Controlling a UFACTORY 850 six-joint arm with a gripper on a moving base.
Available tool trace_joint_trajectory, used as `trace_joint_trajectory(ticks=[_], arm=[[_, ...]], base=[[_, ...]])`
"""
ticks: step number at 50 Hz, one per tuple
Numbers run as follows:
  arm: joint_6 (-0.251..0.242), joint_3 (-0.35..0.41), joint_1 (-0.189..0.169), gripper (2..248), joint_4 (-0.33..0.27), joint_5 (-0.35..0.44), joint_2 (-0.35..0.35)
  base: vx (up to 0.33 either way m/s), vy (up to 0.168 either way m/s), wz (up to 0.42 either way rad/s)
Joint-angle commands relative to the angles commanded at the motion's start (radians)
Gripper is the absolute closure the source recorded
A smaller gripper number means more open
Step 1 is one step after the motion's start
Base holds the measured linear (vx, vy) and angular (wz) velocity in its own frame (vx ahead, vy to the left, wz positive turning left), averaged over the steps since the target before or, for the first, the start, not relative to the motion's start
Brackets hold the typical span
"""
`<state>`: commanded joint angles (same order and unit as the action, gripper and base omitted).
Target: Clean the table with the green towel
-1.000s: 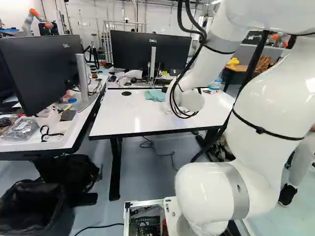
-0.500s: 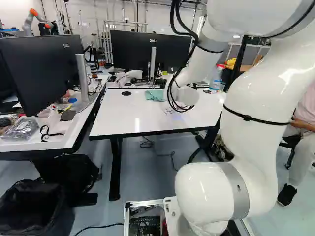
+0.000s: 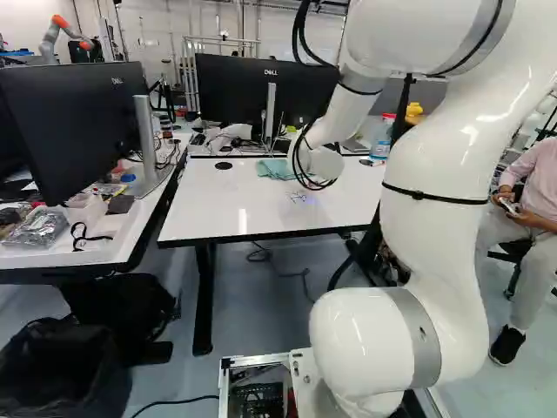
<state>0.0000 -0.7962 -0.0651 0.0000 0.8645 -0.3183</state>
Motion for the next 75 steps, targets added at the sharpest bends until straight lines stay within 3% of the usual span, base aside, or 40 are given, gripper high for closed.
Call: trace_joint_trajectory(ticks=[22,45,75], arm=[[0.000,-0.125,0.004,3,0.000,-0.047,-0.102],[0.000,-0.254,0.010,3,0.000,-0.173,-0.203],[0.000,-0.308,0.012,3,0.015,-0.378,-0.244]], base=[[0.000,0.000,0.000],[0.000,0.000,0.000],[0.000,0.000,0.000]])
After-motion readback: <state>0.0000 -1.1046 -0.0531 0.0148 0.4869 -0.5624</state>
